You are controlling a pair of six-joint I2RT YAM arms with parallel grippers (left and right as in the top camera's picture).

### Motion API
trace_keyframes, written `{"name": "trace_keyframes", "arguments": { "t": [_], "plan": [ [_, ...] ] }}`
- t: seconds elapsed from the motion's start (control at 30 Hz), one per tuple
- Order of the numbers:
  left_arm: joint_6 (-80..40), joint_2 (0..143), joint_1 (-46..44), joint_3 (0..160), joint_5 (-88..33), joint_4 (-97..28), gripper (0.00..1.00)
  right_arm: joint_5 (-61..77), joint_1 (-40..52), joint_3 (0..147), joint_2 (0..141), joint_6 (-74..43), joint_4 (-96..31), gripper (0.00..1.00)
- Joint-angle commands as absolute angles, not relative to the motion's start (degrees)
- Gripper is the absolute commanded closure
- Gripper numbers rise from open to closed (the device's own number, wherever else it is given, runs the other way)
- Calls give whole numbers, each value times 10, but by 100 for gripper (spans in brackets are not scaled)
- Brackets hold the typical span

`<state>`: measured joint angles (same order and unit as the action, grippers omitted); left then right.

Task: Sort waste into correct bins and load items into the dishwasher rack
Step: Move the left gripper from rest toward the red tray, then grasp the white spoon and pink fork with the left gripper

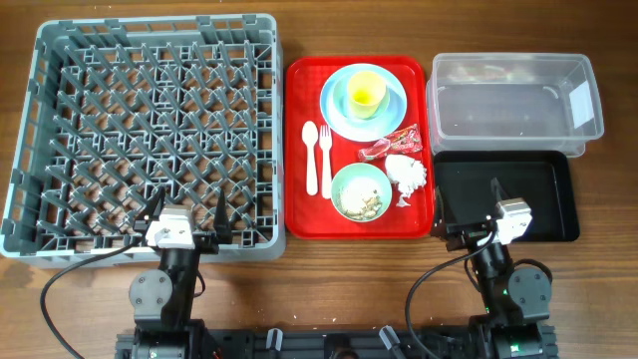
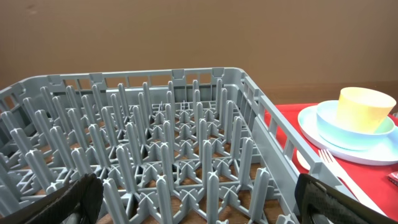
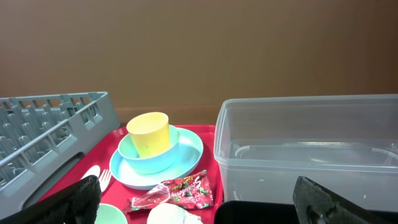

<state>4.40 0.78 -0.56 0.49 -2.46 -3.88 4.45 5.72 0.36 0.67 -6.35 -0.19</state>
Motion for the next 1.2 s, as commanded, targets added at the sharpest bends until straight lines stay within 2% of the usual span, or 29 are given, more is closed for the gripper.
{"name": "trace_keyframes", "arguments": {
  "t": [0.0, 0.13, 0.23, 0.27, 0.33, 0.4, 0.47, 0.67, 0.77, 0.83, 0.97, 1.0, 1.03, 1.1, 1.17],
  "plan": [
    [40, 2, -1, 3, -29, -43, 0, 39, 59, 3, 3, -61, 1, 0],
    [40, 5, -1, 3, -46, -41, 0, 39, 59, 3, 3, -61, 1, 0],
    [35, 5, -1, 4, -98, 24, 0, 39, 59, 3, 3, -62, 1, 0],
    [-15, 5, -1, 17, -107, 40, 0, 39, 59, 3, 3, -61, 1, 0],
    [-90, 11, -1, 80, -112, -2, 0, 39, 59, 3, 3, -62, 1, 0],
    [-99, 39, -1, 154, -137, -51, 0, 39, 59, 3, 3, -61, 1, 0],
    [-99, 121, -1, 279, -162, -133, 0, 39, 59, 3, 3, -62, 1, 0],
    [-95, 545, -3, 749, -314, -515, 0, 39, 59, 3, 3, -61, 1, 0],
    [-175, 704, -3, 907, -491, -577, 0, 39, 59, 3, 3, -62, 1, 0],
    [-206, 766, -3, 924, -538, -543, 0, 39, 59, 3, 3, -61, 1, 0],
    [-279, 851, -34, 921, -455, -597, 0, 39, 59, 3, 3, -62, 1, 0],
    [-279, 868, -57, 921, -399, -612, 10, 39, 59, 3, 3, -62, 1, 0],
    [-279, 882, -88, 921, -338, -616, 33, 39, 59, 3, 3, -61, 1, 0],
    [-279, 899, -147, 921, -227, -608, 61, 39, 59, 3, 3, -61, 1, 0],
    [-279, 915, -218, 921, -107, -585, 63, 39, 59, 3, 3, -61, 1, 0]
  ]
}}
